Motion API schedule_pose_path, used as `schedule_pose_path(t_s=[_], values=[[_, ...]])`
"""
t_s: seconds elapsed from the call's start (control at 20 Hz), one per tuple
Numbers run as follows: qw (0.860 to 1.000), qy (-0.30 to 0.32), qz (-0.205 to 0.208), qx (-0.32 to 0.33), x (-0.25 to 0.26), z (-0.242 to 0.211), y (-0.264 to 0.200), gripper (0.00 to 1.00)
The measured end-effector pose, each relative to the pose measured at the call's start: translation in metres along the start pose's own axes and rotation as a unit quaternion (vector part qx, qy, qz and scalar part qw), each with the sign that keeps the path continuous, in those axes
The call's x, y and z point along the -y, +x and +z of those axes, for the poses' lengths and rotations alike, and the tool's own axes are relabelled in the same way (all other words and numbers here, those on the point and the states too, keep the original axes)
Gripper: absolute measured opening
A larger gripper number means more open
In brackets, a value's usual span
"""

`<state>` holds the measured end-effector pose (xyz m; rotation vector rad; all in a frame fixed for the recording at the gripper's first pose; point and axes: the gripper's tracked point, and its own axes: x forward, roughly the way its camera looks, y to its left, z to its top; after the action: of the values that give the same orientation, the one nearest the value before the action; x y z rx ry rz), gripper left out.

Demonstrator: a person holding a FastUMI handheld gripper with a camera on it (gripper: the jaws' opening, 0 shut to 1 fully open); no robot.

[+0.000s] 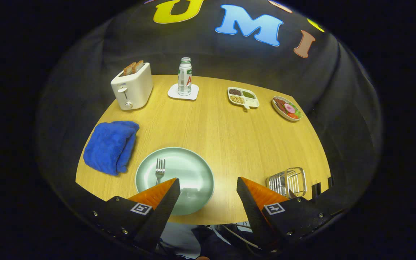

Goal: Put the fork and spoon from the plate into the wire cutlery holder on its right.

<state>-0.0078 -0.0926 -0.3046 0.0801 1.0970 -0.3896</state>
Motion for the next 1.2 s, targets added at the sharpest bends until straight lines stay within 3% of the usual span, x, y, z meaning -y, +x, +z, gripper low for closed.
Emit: schedule_pose_path(t_s=[0.55,1.2], values=[[0.998,-0.002,0.054,-0.030,-0.060,-0.030,0.032,0.97],[0.993,-0.016,0.073,-0.091,-0.087,-0.074,0.080,0.97]])
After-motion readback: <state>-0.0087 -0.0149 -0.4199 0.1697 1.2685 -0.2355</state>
